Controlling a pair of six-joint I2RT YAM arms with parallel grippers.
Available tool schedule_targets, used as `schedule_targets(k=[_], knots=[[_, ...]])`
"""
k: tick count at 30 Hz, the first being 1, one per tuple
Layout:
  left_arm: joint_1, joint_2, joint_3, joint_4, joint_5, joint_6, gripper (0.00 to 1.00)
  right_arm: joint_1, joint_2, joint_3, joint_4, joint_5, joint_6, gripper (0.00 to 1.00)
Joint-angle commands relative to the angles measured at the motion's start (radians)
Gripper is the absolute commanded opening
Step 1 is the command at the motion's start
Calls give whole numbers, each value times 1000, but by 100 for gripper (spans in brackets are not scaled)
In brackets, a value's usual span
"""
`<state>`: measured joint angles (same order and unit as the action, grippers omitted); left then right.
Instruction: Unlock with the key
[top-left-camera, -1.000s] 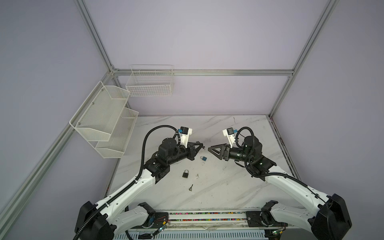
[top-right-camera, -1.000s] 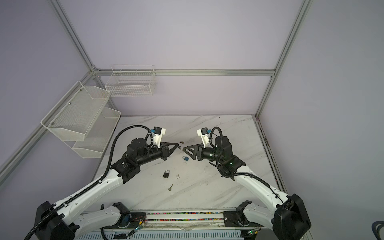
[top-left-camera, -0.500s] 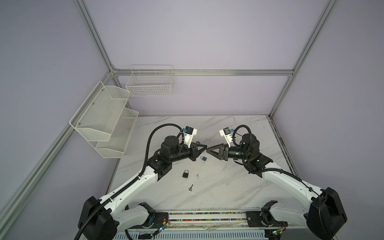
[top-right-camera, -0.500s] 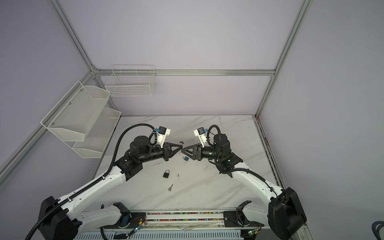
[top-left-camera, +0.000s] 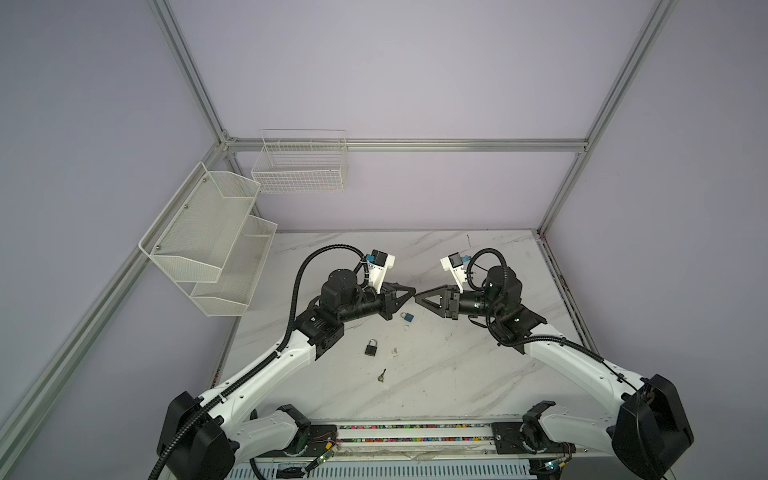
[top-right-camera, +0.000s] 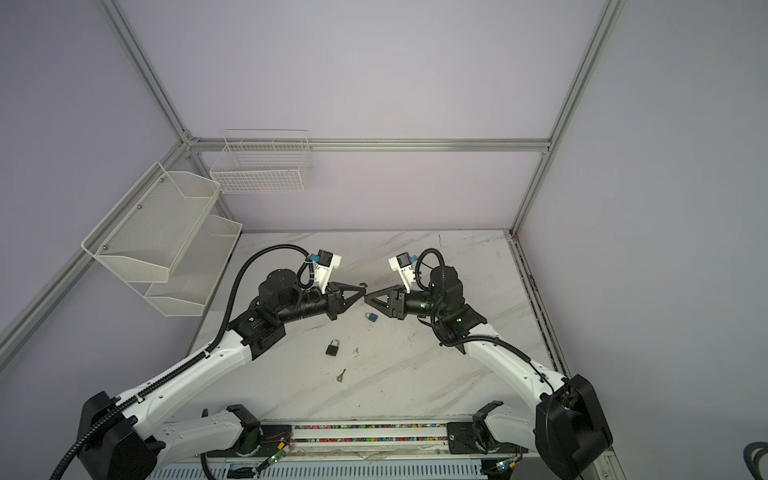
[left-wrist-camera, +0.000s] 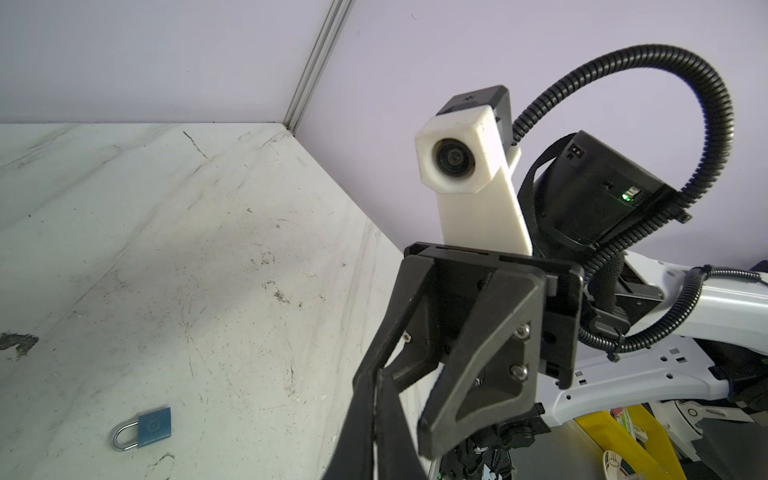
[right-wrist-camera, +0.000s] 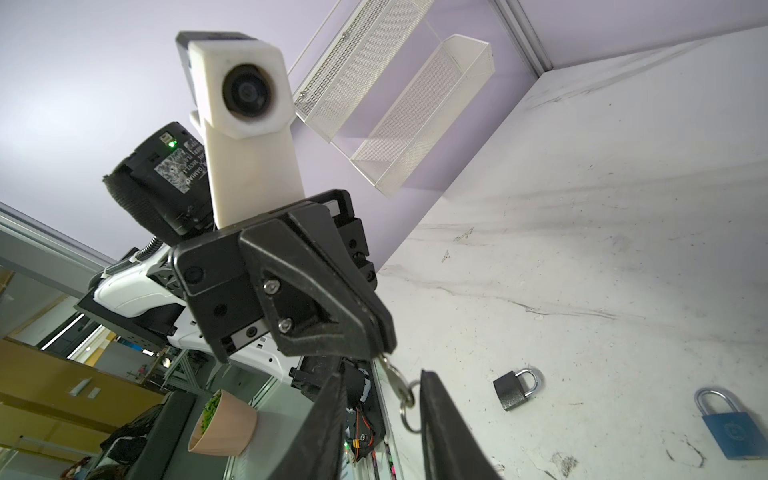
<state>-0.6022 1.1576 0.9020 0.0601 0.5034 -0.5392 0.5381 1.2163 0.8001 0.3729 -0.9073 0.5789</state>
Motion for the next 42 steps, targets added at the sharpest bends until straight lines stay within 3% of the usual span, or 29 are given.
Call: schedule_targets(k=[1,14,42], knots=[[9,-4,103,50,30,-13,0,-6,-4,-6,39,-28,-4,30],[15,17,116,75,67,-35,0,-10,11,-18,108,-78,30,29],[24,33,136,89,113,-52,0,-42,21,-28,182,-133,74,16]])
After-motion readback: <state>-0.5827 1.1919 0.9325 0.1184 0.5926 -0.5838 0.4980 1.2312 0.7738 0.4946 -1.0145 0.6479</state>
